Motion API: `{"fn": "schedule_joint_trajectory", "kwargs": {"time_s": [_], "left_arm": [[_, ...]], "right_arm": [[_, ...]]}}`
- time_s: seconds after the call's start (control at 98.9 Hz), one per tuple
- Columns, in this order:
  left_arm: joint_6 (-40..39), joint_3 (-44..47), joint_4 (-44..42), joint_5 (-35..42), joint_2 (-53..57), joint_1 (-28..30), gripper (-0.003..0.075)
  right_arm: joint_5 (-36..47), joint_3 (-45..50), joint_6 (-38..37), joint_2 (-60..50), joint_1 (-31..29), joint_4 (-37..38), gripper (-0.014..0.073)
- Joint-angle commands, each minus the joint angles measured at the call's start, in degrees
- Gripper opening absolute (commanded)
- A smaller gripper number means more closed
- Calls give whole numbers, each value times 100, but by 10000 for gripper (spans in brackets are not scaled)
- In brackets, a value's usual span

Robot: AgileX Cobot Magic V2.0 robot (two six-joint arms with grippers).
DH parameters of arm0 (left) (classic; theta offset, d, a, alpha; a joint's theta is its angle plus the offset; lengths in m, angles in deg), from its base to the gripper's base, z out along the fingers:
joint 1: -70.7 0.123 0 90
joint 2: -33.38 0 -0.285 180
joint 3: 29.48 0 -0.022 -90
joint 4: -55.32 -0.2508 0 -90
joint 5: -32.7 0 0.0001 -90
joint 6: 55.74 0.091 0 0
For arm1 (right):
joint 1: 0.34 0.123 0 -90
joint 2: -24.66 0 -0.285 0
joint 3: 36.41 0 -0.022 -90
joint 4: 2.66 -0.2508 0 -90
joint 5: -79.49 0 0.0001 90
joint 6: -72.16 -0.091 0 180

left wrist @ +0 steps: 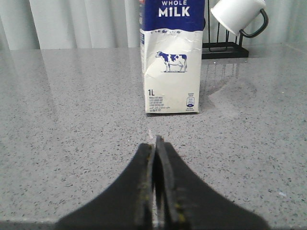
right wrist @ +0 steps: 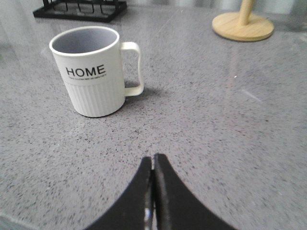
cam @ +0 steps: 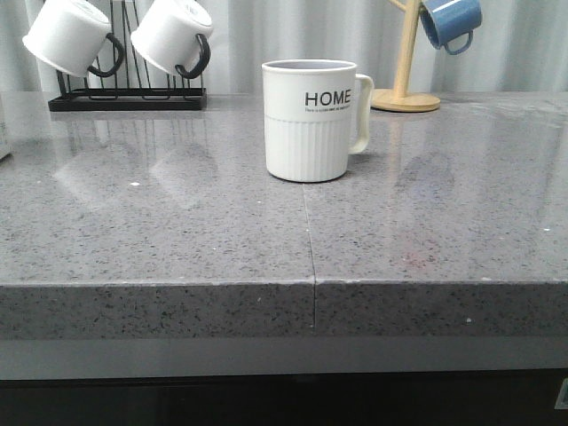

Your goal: Place milk next to cup

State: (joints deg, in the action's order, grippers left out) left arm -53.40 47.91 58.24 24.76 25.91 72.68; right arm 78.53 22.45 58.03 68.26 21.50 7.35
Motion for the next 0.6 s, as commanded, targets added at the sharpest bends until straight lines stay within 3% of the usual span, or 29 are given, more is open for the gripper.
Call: {"fn": "schedule_joint_trajectory", "kwargs": {"time_s": [0.0,0.303,0.586], "left_arm": [[-31,227,9,460,138,-4,-21],[-31,81,58,1098,138,-4,-21],[-31,-1472,38,38,-801,-4,-21]], "right_arm": [[-166,-1,-36,-719,-5,7,-60],[-1876,57,-36,-2371,-5,7,-60],[-1988,57,-36,-2447,-5,7,-60]]}}
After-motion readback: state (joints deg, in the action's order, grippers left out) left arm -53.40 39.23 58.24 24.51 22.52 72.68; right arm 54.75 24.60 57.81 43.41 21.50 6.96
